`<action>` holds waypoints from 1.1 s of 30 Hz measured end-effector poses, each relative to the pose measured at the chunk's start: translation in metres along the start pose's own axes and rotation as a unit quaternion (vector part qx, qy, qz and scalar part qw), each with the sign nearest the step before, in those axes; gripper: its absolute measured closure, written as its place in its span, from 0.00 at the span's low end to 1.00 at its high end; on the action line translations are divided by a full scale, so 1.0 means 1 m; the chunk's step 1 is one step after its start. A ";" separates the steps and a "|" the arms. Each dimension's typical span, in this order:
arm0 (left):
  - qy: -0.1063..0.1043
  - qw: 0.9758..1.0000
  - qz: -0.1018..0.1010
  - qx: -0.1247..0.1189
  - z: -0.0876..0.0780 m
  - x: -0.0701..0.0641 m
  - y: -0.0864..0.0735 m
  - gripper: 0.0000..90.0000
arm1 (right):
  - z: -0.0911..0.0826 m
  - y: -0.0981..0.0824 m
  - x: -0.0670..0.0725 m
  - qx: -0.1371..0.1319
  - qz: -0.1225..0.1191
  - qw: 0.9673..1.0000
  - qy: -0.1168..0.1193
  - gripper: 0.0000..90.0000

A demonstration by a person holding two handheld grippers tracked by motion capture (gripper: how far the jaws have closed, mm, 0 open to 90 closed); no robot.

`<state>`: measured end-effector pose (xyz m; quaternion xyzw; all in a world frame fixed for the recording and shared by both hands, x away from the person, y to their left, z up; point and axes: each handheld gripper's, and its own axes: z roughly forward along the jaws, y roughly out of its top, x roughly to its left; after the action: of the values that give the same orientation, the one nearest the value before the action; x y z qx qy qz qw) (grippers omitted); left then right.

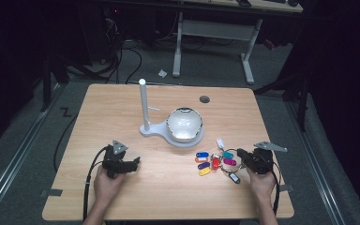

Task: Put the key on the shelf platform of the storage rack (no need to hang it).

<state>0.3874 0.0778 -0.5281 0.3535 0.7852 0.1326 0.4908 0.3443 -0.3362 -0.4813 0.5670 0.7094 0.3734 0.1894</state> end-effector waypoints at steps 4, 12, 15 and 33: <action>0.000 1.000 -0.001 0.000 0.000 0.000 0.000 0.23 | -0.009 0.013 0.010 -0.011 -0.020 1.000 0.007 0.97; 0.000 1.000 -0.001 0.000 0.000 0.000 0.000 0.23 | -0.017 0.031 0.021 -0.019 -0.049 0.999 0.013 0.97; -0.001 1.000 0.001 0.001 0.000 0.000 0.000 0.23 | -0.023 0.036 0.025 -0.024 -0.054 0.998 0.014 0.97; 0.000 1.000 0.001 0.000 0.000 0.000 0.000 0.23 | -0.045 0.071 0.041 -0.049 -0.091 0.994 0.029 0.97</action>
<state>0.3870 0.0779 -0.5281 0.3541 0.7850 0.1326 0.4907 0.3486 -0.3061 -0.3929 0.4790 0.7440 0.4055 0.2291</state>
